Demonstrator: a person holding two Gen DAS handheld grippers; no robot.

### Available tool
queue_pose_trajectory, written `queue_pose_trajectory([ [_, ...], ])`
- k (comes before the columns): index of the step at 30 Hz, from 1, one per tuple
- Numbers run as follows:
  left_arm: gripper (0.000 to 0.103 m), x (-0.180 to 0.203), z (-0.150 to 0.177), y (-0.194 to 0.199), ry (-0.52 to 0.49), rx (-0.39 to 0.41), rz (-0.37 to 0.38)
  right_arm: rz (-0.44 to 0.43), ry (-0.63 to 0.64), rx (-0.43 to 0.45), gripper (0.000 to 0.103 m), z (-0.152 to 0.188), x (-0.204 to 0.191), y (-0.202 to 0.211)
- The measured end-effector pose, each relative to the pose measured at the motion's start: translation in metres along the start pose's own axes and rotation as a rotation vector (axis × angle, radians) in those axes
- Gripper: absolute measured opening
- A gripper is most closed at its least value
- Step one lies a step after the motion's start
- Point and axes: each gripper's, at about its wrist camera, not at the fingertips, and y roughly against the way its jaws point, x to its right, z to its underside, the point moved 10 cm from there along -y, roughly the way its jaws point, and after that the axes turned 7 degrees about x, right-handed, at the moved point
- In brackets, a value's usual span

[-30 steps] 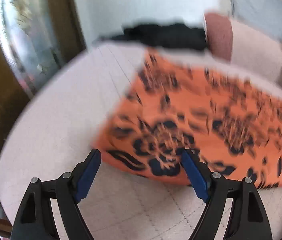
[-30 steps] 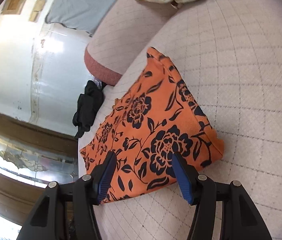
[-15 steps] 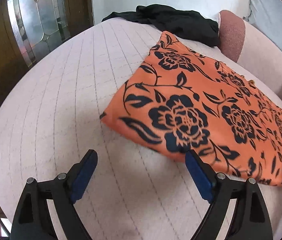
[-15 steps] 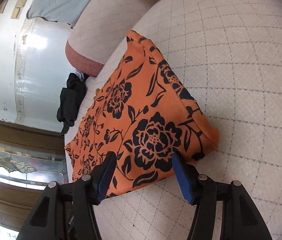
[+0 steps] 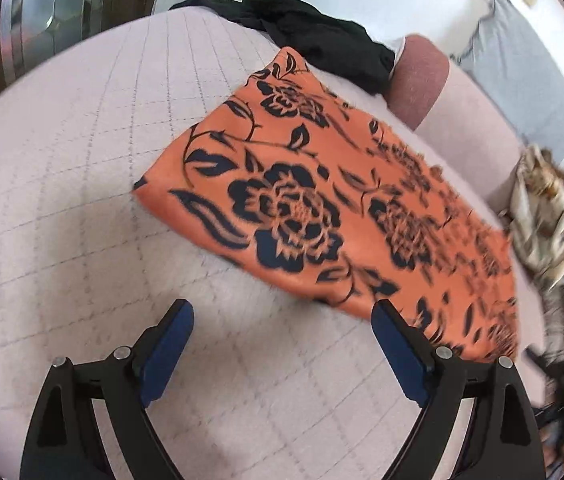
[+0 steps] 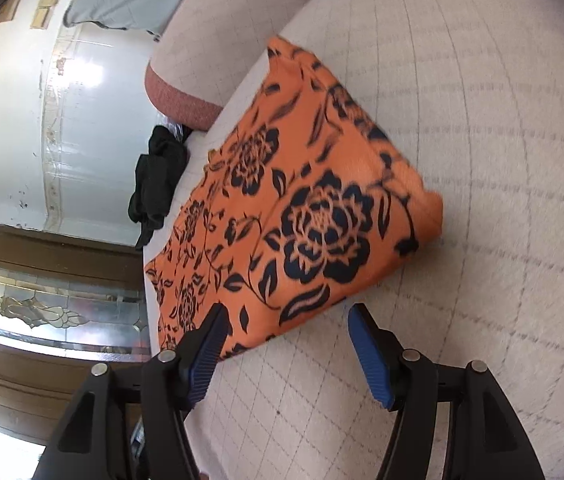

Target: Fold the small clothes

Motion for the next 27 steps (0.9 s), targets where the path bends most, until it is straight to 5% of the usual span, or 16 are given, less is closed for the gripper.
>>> queue_pose_trajectory([
  [11, 0.090, 0.007, -0.031, -0.017, 0.180, 0.052, 0.167, 0.001, -0.135, -0.001, 0.067, -0.003, 0.028, -0.010],
  [16, 0.051, 0.000, -0.035, -0.020, 0.178, 0.075, 0.144, -0.022, -0.170, 0.026, 0.067, -0.011, 0.037, -0.012],
  [18, 0.049, -0.004, -0.036, -0.021, 0.202, 0.076, 0.152, -0.031, -0.175, 0.036, 0.067, -0.013, 0.037, -0.013],
  [21, 0.050, -0.006, -0.037, -0.021, 0.221, 0.081, 0.160, -0.046, -0.182, 0.052, 0.067, -0.017, 0.034, -0.016],
  [27, 0.078, 0.004, -0.039, -0.025, 0.220, 0.090, 0.191, -0.080, -0.161, 0.106, 0.067, -0.030, 0.026, -0.024],
])
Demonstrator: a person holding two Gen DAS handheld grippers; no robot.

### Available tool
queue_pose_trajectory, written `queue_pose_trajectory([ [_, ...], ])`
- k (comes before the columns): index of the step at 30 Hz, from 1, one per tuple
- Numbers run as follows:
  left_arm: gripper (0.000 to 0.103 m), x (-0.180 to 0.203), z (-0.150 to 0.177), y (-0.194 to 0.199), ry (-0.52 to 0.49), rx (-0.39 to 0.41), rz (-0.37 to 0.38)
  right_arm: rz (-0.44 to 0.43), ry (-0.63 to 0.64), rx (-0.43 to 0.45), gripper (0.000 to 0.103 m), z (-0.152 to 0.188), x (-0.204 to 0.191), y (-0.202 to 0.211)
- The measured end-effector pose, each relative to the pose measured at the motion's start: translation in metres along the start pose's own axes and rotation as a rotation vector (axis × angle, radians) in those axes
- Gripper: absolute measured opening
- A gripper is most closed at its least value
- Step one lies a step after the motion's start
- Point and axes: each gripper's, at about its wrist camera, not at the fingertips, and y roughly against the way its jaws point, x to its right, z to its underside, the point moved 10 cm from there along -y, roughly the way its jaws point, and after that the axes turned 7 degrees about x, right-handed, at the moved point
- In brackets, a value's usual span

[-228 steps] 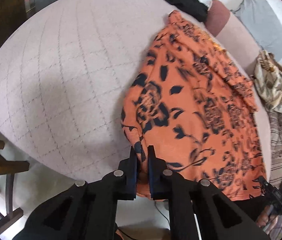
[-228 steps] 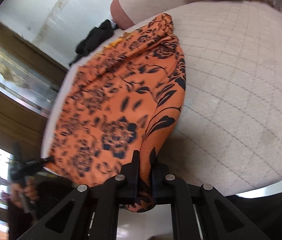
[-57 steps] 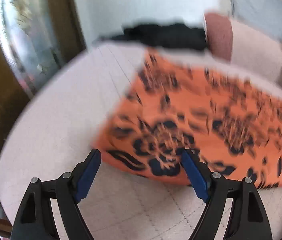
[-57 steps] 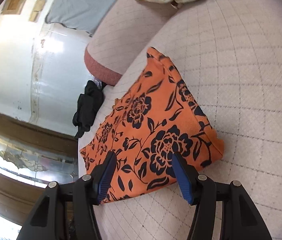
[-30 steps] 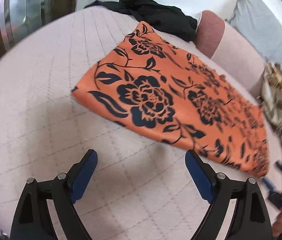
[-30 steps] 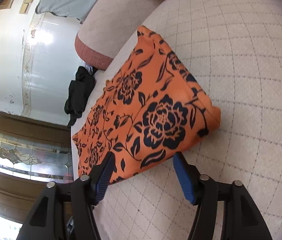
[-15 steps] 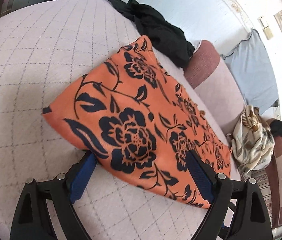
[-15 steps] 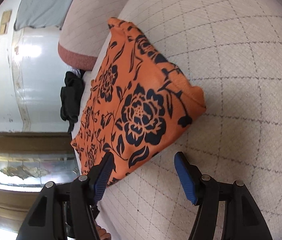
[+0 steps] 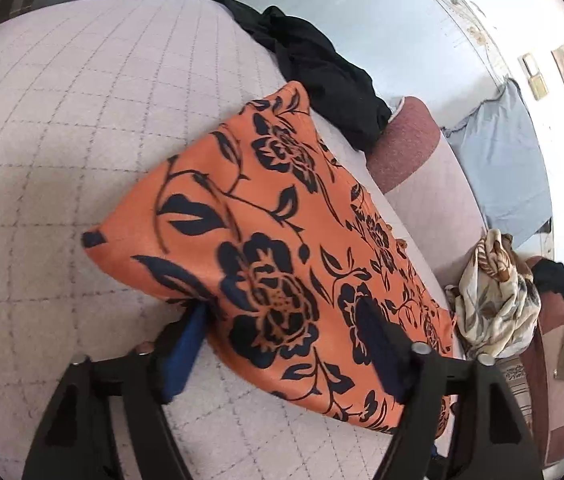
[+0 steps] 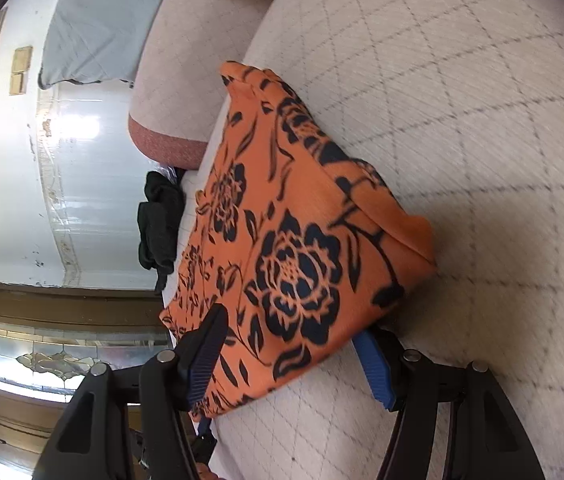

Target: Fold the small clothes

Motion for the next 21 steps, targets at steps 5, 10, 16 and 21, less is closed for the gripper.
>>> queue_pose_trajectory([
  [5, 0.078, 0.008, -0.003, -0.005, -0.042, 0.020, -0.014, -0.017, 0.057, 0.031, 0.066, -0.006, -0.013, -0.010],
  [10, 0.038, 0.013, -0.013, -0.004, -0.106, 0.056, -0.022, -0.029, 0.084, 0.051, 0.066, -0.009, -0.021, -0.016],
  [16, 0.079, 0.006, -0.006, -0.019, -0.054, -0.004, -0.023, -0.006, 0.147, 0.047, 0.066, -0.006, -0.028, -0.021],
  [21, 0.080, 0.013, -0.003, -0.023, -0.118, 0.011, -0.060, 0.009, 0.137, 0.044, 0.067, -0.005, -0.029, -0.027],
])
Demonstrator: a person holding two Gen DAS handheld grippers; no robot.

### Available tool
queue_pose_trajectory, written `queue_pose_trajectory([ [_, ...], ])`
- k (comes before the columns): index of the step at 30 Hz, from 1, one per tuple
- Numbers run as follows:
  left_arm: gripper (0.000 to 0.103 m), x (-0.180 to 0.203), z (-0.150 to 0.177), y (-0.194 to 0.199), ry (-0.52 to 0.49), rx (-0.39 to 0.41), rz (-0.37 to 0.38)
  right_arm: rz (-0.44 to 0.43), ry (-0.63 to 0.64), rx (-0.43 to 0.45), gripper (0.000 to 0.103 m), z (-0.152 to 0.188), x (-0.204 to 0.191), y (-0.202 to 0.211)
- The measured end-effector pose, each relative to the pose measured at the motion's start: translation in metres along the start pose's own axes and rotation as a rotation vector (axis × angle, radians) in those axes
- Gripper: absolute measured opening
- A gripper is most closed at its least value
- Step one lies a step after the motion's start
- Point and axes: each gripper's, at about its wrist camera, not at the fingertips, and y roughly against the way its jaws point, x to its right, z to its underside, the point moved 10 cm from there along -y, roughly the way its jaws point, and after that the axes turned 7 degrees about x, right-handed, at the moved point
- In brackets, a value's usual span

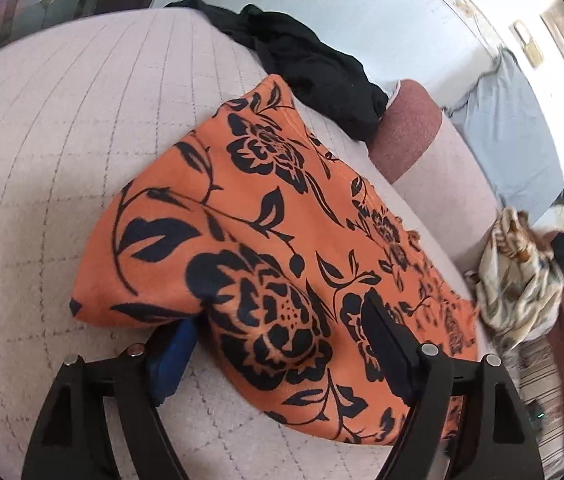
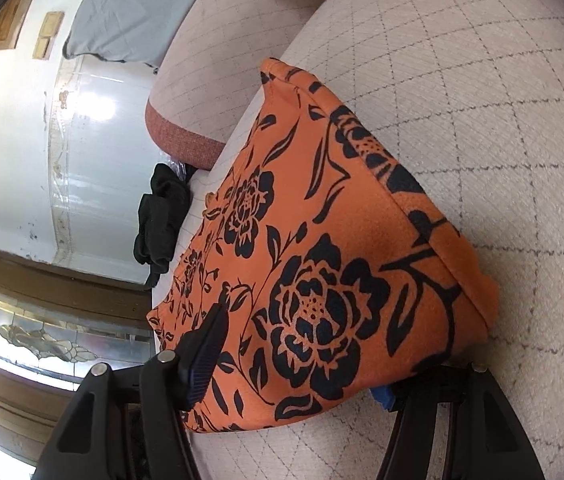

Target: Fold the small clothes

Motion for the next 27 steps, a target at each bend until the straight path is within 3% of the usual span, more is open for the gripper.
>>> queue_pose_trajectory([
  [2, 0.068, 0.001, -0.003, 0.000, -0.003, 0.018, -0.012, -0.006, -0.012, -0.001, 0.068, -0.002, 0.000, -0.002],
  [4, 0.042, -0.006, -0.004, -0.001, 0.011, 0.016, -0.036, -0.016, -0.019, 0.004, 0.068, -0.005, 0.001, -0.004],
  [6, 0.034, -0.013, -0.005, -0.002, 0.053, 0.011, -0.026, -0.028, -0.008, 0.012, 0.062, -0.006, 0.000, -0.004],
  [7, 0.030, -0.014, -0.006, -0.001, 0.069, 0.012, -0.017, -0.007, 0.013, 0.019, 0.041, -0.007, 0.002, -0.004],
  [8, 0.028, -0.014, -0.006, 0.000, 0.072, 0.011, -0.011, 0.021, 0.040, 0.023, 0.027, -0.008, 0.005, -0.004],
  [10, 0.022, -0.012, -0.006, 0.002, 0.056, 0.015, -0.009, 0.046, 0.056, 0.027, 0.019, -0.007, 0.011, -0.006],
  [19, 0.017, 0.012, -0.017, 0.030, 0.014, 0.063, 0.071, 0.061, 0.304, 0.202, 0.011, -0.013, -0.038, 0.030],
  [27, 0.016, 0.019, -0.018, 0.045, 0.002, 0.070, 0.094, 0.060, 0.366, 0.251, 0.009, -0.014, -0.054, 0.053],
])
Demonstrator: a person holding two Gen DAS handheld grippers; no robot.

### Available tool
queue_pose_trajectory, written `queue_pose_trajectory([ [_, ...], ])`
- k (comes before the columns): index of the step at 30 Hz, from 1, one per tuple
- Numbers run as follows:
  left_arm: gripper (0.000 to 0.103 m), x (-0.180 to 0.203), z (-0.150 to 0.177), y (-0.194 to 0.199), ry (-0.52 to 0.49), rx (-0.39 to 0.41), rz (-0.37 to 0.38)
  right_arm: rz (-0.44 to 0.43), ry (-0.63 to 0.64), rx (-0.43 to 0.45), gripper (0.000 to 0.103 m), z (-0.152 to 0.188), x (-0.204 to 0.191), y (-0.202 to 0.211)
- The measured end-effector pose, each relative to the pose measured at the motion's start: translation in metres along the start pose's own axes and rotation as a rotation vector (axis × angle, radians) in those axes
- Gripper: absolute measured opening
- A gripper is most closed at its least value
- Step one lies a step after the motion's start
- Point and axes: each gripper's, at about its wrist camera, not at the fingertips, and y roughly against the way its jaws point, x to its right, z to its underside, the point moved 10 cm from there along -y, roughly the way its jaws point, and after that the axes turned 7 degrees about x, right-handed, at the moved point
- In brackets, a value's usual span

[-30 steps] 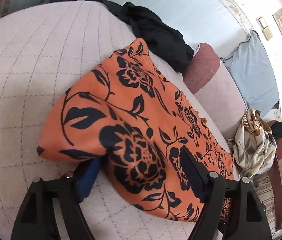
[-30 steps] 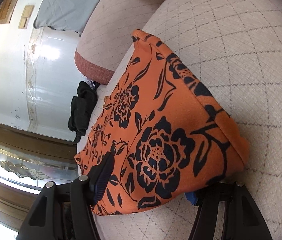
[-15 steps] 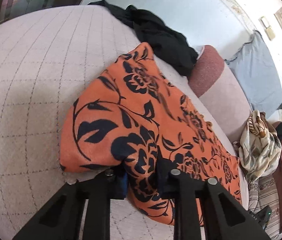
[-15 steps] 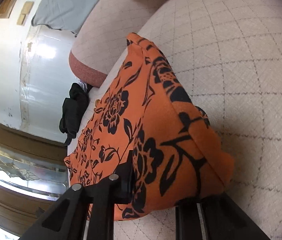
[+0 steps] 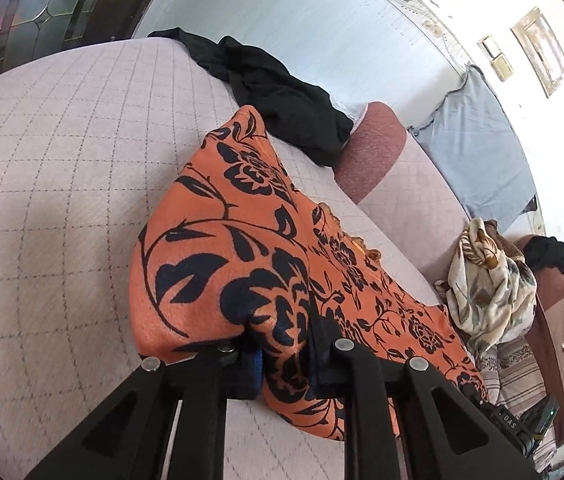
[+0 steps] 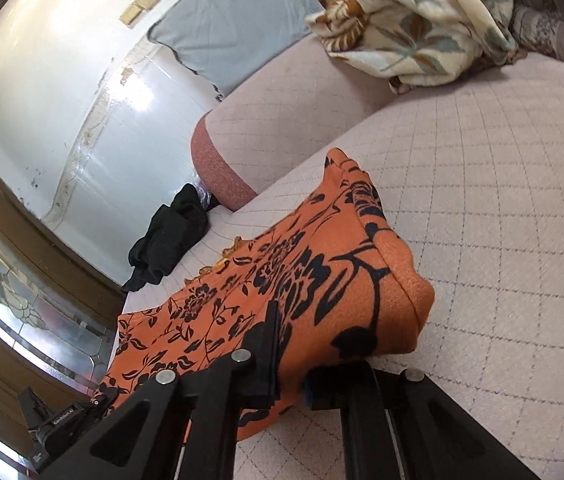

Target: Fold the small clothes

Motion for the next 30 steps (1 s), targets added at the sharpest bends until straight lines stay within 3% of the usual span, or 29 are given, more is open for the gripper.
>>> queue_pose_trajectory([
  [10, 0.016, -0.016, -0.001, 0.010, 0.055, -0.036, 0.006, -0.013, 0.073, 0.015, 0.009, 0.002, -0.010, 0.028],
  [21, 0.013, -0.038, 0.012, 0.029, -0.043, -0.067, -0.041, 0.012, 0.155, -0.025, 0.008, 0.028, -0.005, 0.044],
  [24, 0.013, -0.053, 0.019, 0.023, 0.010, -0.113, -0.061, 0.056, 0.172, -0.071, 0.009, 0.043, 0.010, 0.035],
  [26, 0.014, -0.058, 0.021, 0.021, 0.036, -0.135, -0.060, 0.082, 0.132, -0.157, 0.009, 0.054, 0.028, 0.019],
  [30, 0.018, -0.066, 0.019, 0.030, 0.049, -0.134, -0.090, 0.072, -0.056, -0.296, 0.018, 0.058, 0.054, 0.006],
])
